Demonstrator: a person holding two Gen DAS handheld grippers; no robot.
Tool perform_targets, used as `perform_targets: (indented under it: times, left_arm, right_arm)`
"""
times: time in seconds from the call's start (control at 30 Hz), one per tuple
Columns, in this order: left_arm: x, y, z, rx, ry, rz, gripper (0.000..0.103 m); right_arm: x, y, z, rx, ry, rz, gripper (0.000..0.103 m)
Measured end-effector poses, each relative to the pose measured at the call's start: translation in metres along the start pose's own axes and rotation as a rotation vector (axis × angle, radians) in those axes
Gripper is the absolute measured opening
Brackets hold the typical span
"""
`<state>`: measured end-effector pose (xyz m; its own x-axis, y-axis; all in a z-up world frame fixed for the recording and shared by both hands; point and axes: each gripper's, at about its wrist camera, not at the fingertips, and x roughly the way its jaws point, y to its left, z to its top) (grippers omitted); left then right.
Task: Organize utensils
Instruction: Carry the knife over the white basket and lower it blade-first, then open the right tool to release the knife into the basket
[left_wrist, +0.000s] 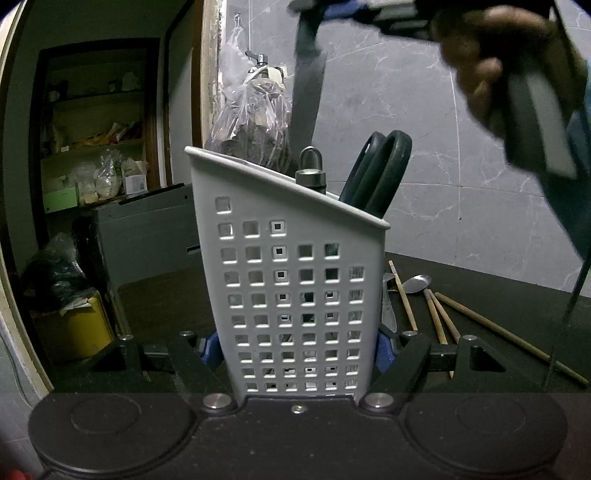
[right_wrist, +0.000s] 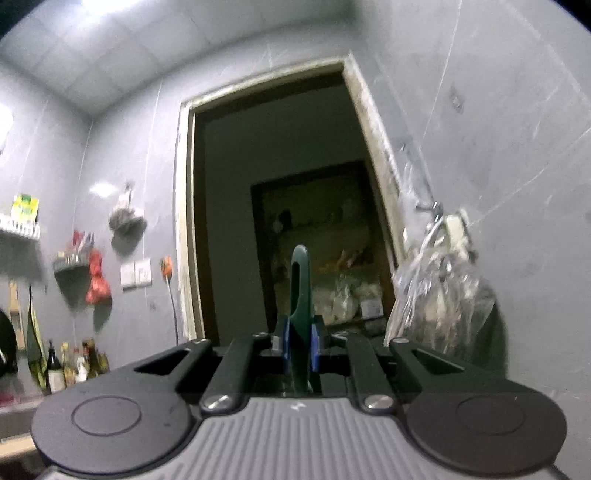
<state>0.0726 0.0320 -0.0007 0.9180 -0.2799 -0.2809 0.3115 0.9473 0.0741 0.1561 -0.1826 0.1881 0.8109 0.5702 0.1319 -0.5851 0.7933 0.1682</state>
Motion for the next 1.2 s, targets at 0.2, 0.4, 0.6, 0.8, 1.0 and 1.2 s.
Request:
perform_targets:
  times: [0.2, 0.4, 0.6, 0.8, 1.0, 1.2]
  left_arm:
    - [0.000, 0.000, 0.000, 0.000, 0.000, 0.000, 0.076]
    - [0.000, 0.000, 0.000, -0.001, 0.000, -0.001, 0.076]
    - [0.000, 0.000, 0.001, -0.002, 0.001, 0.000, 0.076]
    - [0.000, -0.001, 0.000, -0.007, 0.002, 0.000, 0.076]
    - [0.000, -0.001, 0.001, -0.008, 0.002, 0.000, 0.076]
    - [0.000, -0.001, 0.001, -0.008, 0.003, -0.001, 0.076]
  right_arm:
    - [0.008, -0.003, -0.033, 0.019, 0.109, 0.007, 0.013]
    - [0.006, -0.003, -0.056, -0.006, 0.198, 0.015, 0.013]
    - [0.001, 0.000, -0.072, -0.033, 0.259, -0.022, 0.013]
    - [-0.002, -0.001, -0.081, -0.027, 0.294, -0.024, 0.013]
    - [-0.001, 0.001, -0.085, -0.030, 0.323, -0.014, 0.013]
    - [-0.002, 0.002, -0.086, -0.032, 0.332, -0.006, 0.015]
